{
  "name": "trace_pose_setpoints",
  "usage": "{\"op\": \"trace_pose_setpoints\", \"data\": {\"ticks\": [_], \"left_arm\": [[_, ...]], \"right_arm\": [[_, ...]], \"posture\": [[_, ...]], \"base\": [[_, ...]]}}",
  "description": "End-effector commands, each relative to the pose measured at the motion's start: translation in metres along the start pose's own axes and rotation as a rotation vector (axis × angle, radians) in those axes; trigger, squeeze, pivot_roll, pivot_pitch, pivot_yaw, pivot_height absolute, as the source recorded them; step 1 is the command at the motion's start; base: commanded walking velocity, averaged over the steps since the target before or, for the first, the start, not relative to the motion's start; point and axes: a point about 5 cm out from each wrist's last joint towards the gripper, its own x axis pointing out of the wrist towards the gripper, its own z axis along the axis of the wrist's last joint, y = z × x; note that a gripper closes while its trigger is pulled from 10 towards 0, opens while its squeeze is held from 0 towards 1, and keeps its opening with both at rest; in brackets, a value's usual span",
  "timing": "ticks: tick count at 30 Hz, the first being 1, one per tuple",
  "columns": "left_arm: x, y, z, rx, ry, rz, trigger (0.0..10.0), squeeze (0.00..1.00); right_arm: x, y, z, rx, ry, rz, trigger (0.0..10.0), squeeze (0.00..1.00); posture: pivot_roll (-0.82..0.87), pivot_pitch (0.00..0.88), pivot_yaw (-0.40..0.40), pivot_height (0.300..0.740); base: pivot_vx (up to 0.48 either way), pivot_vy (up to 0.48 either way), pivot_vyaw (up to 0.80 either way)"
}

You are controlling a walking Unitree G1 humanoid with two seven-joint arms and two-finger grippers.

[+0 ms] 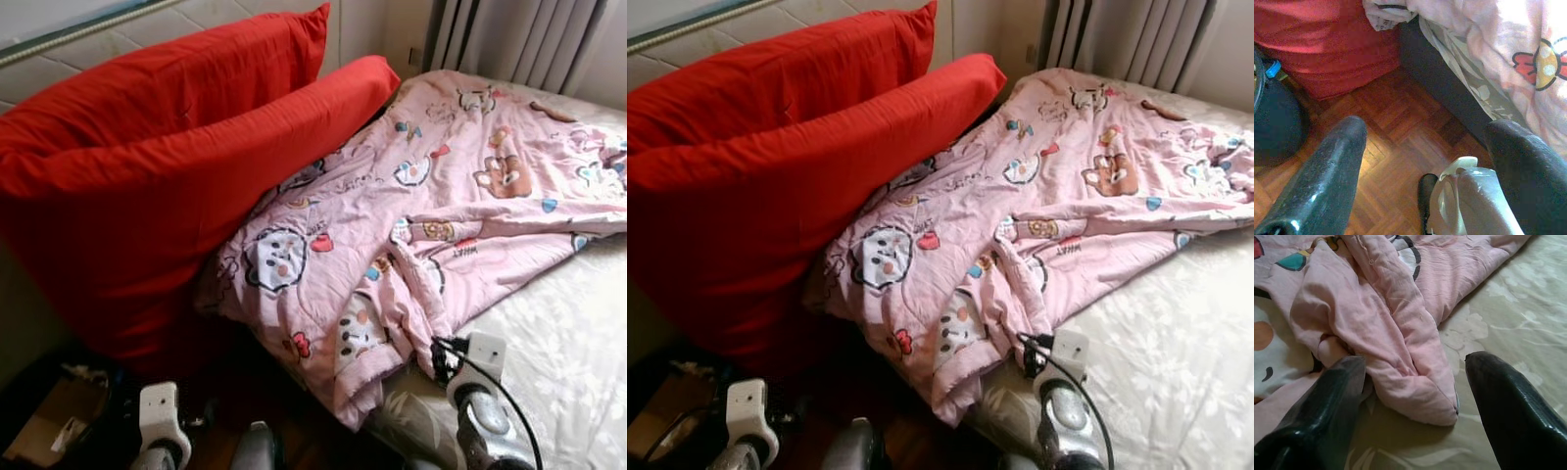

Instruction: Clean up the room

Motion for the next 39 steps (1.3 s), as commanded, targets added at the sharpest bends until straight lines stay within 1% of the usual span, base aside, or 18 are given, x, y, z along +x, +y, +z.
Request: {"op": "trace_pose_setpoints", "data": {"ticks": [1, 5, 11, 21, 25, 26, 29, 32, 39], "left_arm": [[0.000, 0.004, 0.003, -0.009, -0.017, 0.013, 10.0, 0.00], [0.004, -0.001, 0.012, -0.007, -0.056, -0.001, 10.0, 0.00], [0.007, -0.003, 0.020, -0.003, -0.089, -0.005, 10.0, 0.00], [0.007, -0.004, 0.022, -0.006, -0.104, -0.003, 10.0, 0.00], [0.007, -0.005, 0.023, -0.007, -0.109, 0.000, 10.0, 0.00], [0.007, -0.004, 0.025, -0.004, -0.118, 0.007, 10.0, 0.00], [0.007, -0.003, 0.025, -0.005, -0.122, 0.009, 10.0, 0.00], [0.007, -0.002, 0.026, -0.005, -0.124, 0.012, 10.0, 0.00], [0.007, 0.000, 0.027, -0.011, -0.133, 0.023, 10.0, 0.00]], "right_arm": [[-0.001, 0.003, -0.005, -0.021, 0.039, 0.007, 10.0, 0.00], [-0.001, 0.006, -0.005, -0.026, 0.027, 0.024, 10.0, 0.00], [-0.001, 0.007, -0.003, -0.017, 0.007, 0.027, 10.0, 0.00], [-0.001, 0.007, -0.002, -0.010, 0.007, 0.040, 10.0, 0.00], [-0.001, 0.009, -0.002, -0.013, 0.002, 0.062, 10.0, 0.00], [-0.001, 0.012, -0.002, -0.021, -0.004, 0.088, 10.0, 0.00], [-0.002, 0.019, -0.003, -0.048, -0.014, 0.128, 10.0, 0.00], [-0.003, 0.020, -0.004, -0.045, -0.010, 0.129, 10.0, 0.00], [-0.003, 0.021, -0.005, -0.027, -0.005, 0.135, 10.0, 0.00]], "posture": [[0.00, 0.070, 0.056, 0.639], [0.01, 0.069, 0.053, 0.619], [0.00, 0.073, 0.054, 0.614], [0.01, 0.086, 0.052, 0.614], [0.01, 0.092, 0.051, 0.614], [0.01, 0.099, 0.050, 0.614], [0.01, 0.099, 0.050, 0.614], [0.01, 0.106, 0.049, 0.614], [0.02, 0.111, 0.048, 0.614]], "base": [[0.000, 0.000, 0.00], [0.000, 0.000, 0.00], [0.000, 0.000, 0.00], [0.000, 0.000, 0.00], [0.000, 0.000, 0.00], [0.000, 0.000, 0.00], [0.000, 0.000, 0.80], [0.000, 0.000, 0.69], [0.000, 0.000, 0.00]]}}
